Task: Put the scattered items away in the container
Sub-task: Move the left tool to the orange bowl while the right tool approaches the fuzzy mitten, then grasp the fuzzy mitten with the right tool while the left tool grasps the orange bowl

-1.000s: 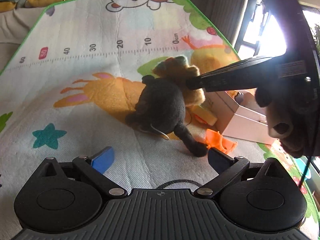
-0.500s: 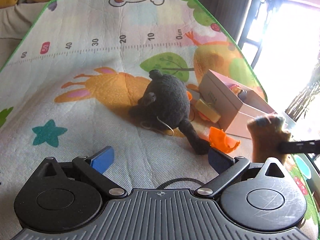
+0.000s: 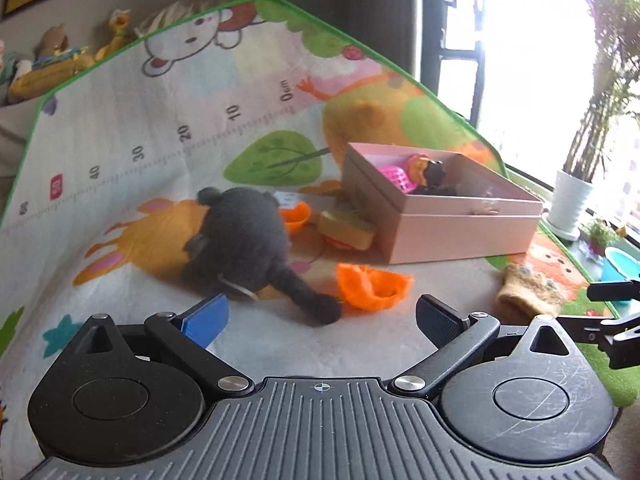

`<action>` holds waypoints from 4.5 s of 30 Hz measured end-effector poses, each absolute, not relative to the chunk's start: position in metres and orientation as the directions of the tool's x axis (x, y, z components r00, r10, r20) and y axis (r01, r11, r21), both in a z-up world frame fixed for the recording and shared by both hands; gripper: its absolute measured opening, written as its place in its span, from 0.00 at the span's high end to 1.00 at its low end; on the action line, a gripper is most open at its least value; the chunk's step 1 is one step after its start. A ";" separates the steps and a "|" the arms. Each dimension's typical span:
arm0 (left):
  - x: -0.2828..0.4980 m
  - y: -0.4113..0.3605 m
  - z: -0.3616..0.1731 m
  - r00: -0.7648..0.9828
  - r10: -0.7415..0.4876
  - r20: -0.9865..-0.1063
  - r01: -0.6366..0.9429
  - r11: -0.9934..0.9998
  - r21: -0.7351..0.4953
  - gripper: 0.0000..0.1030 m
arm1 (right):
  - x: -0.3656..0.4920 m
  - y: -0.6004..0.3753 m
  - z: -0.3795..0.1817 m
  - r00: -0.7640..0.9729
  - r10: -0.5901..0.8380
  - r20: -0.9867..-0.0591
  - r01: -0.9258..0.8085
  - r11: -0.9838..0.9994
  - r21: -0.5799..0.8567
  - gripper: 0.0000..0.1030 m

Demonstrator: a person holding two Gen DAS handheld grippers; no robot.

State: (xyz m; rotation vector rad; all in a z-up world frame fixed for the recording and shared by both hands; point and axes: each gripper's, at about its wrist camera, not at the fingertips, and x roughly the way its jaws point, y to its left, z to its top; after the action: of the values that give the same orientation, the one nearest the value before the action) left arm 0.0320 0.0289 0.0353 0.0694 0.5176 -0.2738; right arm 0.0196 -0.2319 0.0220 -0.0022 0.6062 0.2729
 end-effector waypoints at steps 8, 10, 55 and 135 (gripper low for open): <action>0.070 -0.023 0.023 0.808 -0.186 -0.559 0.285 0.954 0.095 0.01 | 0.032 -0.253 0.016 0.747 0.312 -0.587 -0.207 0.948 0.240 0.00; 0.076 -0.027 0.019 0.801 -0.186 -0.569 0.281 0.956 0.083 0.05 | 0.036 -0.255 0.013 0.731 0.323 -0.602 -0.205 0.944 0.258 0.00; 0.007 -0.006 0.010 0.741 -0.384 -0.551 0.362 0.919 -0.155 0.06 | 0.119 -0.254 0.032 0.758 -0.005 -0.652 -0.168 0.965 -0.203 0.33; 0.032 -0.040 0.007 0.726 -0.320 -0.608 0.424 0.905 0.030 0.31 | 0.003 -0.226 0.011 0.723 0.215 -0.657 -0.268 0.963 0.021 0.13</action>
State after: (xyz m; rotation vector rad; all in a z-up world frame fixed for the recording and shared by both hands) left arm 0.0323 -0.0397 0.0073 0.1712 0.6372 -0.4125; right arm 0.0033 -0.2255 0.0108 -0.0779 0.7152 0.2672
